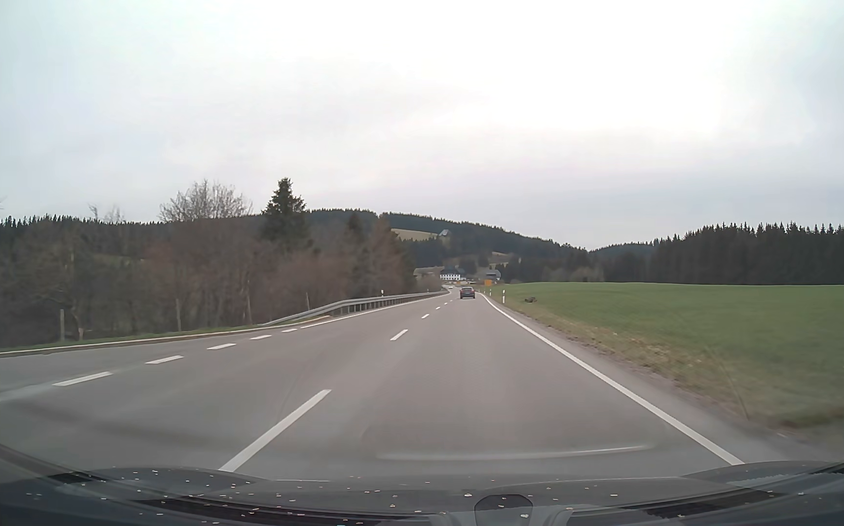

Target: Follow the waypoints while adhering to traffic rules and regulations

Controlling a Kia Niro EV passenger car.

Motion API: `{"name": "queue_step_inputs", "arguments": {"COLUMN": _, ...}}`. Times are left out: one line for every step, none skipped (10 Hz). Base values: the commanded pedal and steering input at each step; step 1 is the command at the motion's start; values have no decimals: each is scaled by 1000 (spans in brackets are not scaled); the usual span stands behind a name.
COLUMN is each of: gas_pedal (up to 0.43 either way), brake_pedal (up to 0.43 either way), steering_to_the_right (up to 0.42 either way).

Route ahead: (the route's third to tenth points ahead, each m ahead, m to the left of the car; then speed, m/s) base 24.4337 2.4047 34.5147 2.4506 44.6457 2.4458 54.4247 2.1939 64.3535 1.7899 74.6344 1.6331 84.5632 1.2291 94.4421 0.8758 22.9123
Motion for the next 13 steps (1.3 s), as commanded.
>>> {"name": "queue_step_inputs", "arguments": {"gas_pedal": 0, "brake_pedal": 0, "steering_to_the_right": 5}}
{"name": "queue_step_inputs", "arguments": {"gas_pedal": 0, "brake_pedal": 0, "steering_to_the_right": 5}}
{"name": "queue_step_inputs", "arguments": {"gas_pedal": 0, "brake_pedal": 0, "steering_to_the_right": 5}}
{"name": "queue_step_inputs", "arguments": {"gas_pedal": 0, "brake_pedal": 0, "steering_to_the_right": 5}}
{"name": "queue_step_inputs", "arguments": {"gas_pedal": 0, "brake_pedal": 0, "steering_to_the_right": 5}}
{"name": "queue_step_inputs", "arguments": {"gas_pedal": 0, "brake_pedal": 0, "steering_to_the_right": 5}}
{"name": "queue_step_inputs", "arguments": {"gas_pedal": 0, "brake_pedal": 0, "steering_to_the_right": 5}}
{"name": "queue_step_inputs", "arguments": {"gas_pedal": 0, "brake_pedal": 0, "steering_to_the_right": 5}}
{"name": "queue_step_inputs", "arguments": {"gas_pedal": 0, "brake_pedal": 0, "steering_to_the_right": 5}}
{"name": "queue_step_inputs", "arguments": {"gas_pedal": 0, "brake_pedal": 0, "steering_to_the_right": 5}}
{"name": "queue_step_inputs", "arguments": {"gas_pedal": 0, "brake_pedal": 0, "steering_to_the_right": 5}}
{"name": "queue_step_inputs", "arguments": {"gas_pedal": 0, "brake_pedal": 0, "steering_to_the_right": 5}}
{"name": "queue_step_inputs", "arguments": {"gas_pedal": 0, "brake_pedal": 0, "steering_to_the_right": 5}}
